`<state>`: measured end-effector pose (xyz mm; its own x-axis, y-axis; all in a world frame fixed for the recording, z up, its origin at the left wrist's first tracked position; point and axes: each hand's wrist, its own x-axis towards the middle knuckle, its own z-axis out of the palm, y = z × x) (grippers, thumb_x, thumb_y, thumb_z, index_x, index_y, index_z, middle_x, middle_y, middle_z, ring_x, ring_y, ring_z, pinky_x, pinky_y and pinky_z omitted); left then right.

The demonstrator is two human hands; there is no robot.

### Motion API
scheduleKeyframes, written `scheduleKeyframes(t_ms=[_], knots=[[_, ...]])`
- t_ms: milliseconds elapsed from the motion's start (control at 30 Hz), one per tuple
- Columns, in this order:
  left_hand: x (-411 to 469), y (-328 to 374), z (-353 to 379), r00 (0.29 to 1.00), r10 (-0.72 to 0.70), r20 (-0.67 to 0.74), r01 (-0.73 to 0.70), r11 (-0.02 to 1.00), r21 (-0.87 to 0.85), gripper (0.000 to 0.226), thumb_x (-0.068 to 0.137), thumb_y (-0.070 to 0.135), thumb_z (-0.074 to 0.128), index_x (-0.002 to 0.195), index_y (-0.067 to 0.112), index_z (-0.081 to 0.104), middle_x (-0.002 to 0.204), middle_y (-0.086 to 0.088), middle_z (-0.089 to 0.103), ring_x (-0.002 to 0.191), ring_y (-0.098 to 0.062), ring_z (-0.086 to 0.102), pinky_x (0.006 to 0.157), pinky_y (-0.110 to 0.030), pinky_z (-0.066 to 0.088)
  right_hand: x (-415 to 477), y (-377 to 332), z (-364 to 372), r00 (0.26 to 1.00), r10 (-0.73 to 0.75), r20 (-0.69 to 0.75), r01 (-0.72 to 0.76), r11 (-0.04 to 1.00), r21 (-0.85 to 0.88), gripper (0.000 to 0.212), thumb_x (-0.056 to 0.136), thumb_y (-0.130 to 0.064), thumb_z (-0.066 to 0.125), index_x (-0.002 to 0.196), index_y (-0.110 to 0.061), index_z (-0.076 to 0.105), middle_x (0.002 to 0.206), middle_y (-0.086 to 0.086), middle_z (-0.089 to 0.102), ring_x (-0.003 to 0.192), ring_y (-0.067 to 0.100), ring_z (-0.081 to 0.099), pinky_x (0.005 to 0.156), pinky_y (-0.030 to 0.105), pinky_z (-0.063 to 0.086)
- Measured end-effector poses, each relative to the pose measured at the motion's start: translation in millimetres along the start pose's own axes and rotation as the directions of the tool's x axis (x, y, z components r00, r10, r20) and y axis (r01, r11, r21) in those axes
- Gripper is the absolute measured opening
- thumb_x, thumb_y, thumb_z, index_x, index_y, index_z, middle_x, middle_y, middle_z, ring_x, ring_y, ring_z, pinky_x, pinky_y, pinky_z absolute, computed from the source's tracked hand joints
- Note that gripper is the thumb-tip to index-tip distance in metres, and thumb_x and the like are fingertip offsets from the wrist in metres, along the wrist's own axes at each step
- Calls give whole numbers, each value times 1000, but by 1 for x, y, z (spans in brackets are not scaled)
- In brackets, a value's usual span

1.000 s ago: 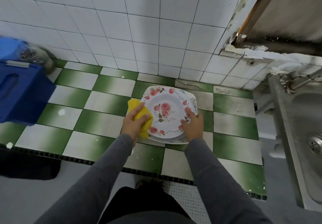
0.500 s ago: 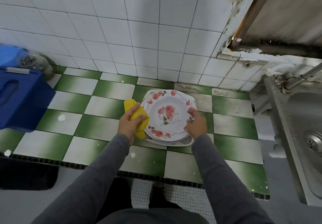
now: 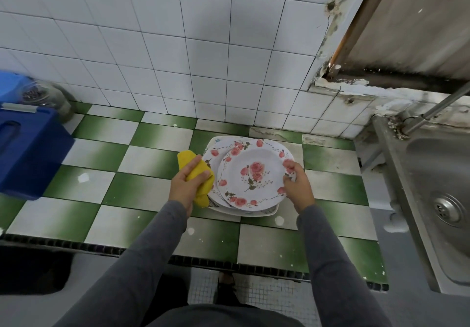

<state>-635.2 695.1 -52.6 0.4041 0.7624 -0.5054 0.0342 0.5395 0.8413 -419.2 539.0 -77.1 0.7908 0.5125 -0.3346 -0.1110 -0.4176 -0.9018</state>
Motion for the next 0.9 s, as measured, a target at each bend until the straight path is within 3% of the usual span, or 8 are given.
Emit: scheduleKeyframes(t_ms=[67, 200, 333, 500, 600, 767, 833, 900], knots=[[-1, 0, 0, 1000, 3, 1, -3, 1000, -12, 44, 85, 10, 74, 117, 39, 67, 137, -6, 51, 118, -33, 57, 98, -55, 52, -2, 0, -1, 1000, 1, -6, -1, 999, 33, 41, 98, 10, 40, 120, -21, 56, 138, -3, 45, 113, 21, 50, 67, 29, 59], [-2, 2, 2, 1000, 14, 1, -14, 1000, -23, 46, 86, 8, 73, 124, 34, 65, 133, -4, 50, 118, -32, 56, 98, -54, 52, -5, 4, 1, 1000, 10, 11, -11, 995, 97, 41, 101, 3, 40, 123, -27, 56, 145, -1, 44, 104, 15, 56, 86, 43, 58], [-4, 0, 2, 1000, 27, 10, -27, 1000, -6, 45, 87, 8, 73, 120, 38, 65, 136, -4, 48, 118, -31, 55, 99, -53, 52, -17, 8, 4, 996, -60, 64, 46, 980, 192, 45, 101, 3, 43, 130, -30, 49, 137, -7, 45, 114, 11, 55, 85, 31, 59], [-6, 0, 4, 999, 42, 22, -42, 999, -12, 43, 86, 8, 73, 112, 42, 67, 137, -4, 49, 120, -31, 54, 101, -53, 51, -25, 10, 11, 998, -65, -10, 65, 951, 302, 40, 104, -12, 46, 117, -48, 57, 150, -2, 45, 126, 26, 57, 93, 53, 57], [-6, 0, 5, 999, 40, 15, -40, 999, -15, 43, 85, 8, 74, 111, 42, 68, 140, -5, 49, 120, -31, 55, 100, -54, 51, -29, 5, 15, 998, -57, -25, 62, 940, 336, 33, 105, -18, 45, 119, -46, 57, 148, 0, 49, 121, 29, 62, 90, 56, 57], [-6, 5, 7, 999, 34, 9, -34, 999, -15, 43, 85, 8, 74, 112, 42, 68, 138, -5, 50, 119, -32, 56, 97, -54, 53, -35, -17, 13, 991, -115, -64, 129, 948, 290, 26, 108, -19, 40, 128, -29, 54, 120, -16, 59, 110, 18, 65, 73, 28, 59], [-6, 7, 7, 999, 38, 7, -37, 999, -4, 43, 86, 9, 73, 113, 42, 66, 137, -4, 50, 119, -32, 55, 98, -53, 53, -33, -23, 13, 986, -155, -65, 166, 956, 240, 27, 108, -23, 39, 127, -33, 55, 122, -24, 55, 116, 15, 61, 82, 33, 60], [-6, 9, 8, 999, 45, 10, -44, 999, -9, 43, 86, 8, 73, 112, 42, 66, 135, -4, 51, 119, -31, 55, 99, -53, 52, -31, -26, 13, 977, -206, -52, 212, 961, 179, 26, 108, -30, 39, 122, -45, 55, 131, -20, 53, 123, 15, 56, 95, 45, 57]])
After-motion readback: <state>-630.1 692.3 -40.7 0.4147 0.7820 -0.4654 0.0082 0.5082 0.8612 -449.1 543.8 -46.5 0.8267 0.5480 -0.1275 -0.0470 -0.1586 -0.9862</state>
